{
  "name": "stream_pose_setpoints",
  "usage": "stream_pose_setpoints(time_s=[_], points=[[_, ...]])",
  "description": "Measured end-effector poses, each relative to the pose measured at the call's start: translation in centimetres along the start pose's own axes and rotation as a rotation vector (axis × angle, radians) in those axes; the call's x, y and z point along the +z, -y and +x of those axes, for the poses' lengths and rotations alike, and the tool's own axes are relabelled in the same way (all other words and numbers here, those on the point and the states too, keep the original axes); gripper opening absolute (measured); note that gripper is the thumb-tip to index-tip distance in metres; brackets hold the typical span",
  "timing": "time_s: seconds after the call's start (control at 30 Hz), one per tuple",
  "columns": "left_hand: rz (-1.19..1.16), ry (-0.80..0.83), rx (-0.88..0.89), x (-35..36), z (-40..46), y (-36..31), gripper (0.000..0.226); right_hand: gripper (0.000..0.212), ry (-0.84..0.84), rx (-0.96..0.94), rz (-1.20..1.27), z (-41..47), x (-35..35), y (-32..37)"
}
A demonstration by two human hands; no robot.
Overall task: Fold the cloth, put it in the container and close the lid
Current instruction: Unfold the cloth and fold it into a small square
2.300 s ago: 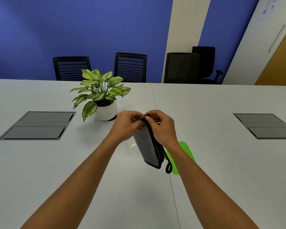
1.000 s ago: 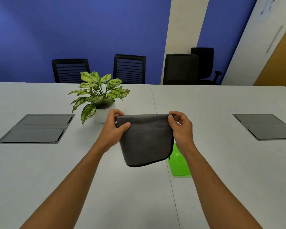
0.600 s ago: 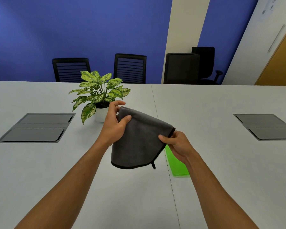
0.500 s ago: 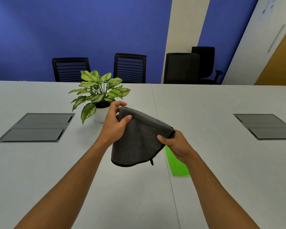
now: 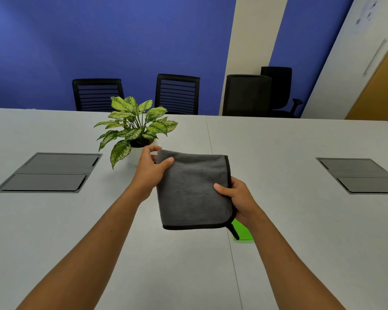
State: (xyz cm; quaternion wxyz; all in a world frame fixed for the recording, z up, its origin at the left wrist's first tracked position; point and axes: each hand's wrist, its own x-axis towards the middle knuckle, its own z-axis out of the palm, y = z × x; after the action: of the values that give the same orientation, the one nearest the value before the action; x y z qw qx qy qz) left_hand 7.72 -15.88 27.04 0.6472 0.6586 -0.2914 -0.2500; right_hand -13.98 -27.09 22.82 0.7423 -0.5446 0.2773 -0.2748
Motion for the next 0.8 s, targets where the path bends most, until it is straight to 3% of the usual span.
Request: stream_pose_setpoints(time_s=[0.2, 0.4, 0.5, 0.6, 0.67, 0.8], points=[[-0.283, 0.272, -0.413, -1.0, -0.7, 3.2, 0.096, 0.024, -0.074, 0.028, 0.086, 0.3, -0.2, -0.1], [-0.272, 0.361, -0.589, -1.0, -2.2, 6.2, 0.114, 0.028, -0.13, 0.057, 0.054, 0.8, -0.7, -1.1], [-0.343, 0.322, -0.578, -1.0, -2.0, 6.7, 0.102, 0.028, -0.144, 0.061, 0.04, 0.8, -0.9, -1.4], [-0.326, 0.364, -0.502, -1.0, -1.8, 6.9, 0.066, 0.029, -0.118, 0.046, 0.032, 0.8, -1.1, -1.5], [-0.307, 0.318, -0.444, -1.0, -1.8, 7.3, 0.056, 0.032, -0.068, 0.02, 0.003, 0.8, -1.3, -1.6], [-0.15, 0.189, -0.145, -1.3, -1.0, 7.0, 0.035, 0.048, -0.027, -0.104, -0.144, 1.2, -1.8, -1.7]])
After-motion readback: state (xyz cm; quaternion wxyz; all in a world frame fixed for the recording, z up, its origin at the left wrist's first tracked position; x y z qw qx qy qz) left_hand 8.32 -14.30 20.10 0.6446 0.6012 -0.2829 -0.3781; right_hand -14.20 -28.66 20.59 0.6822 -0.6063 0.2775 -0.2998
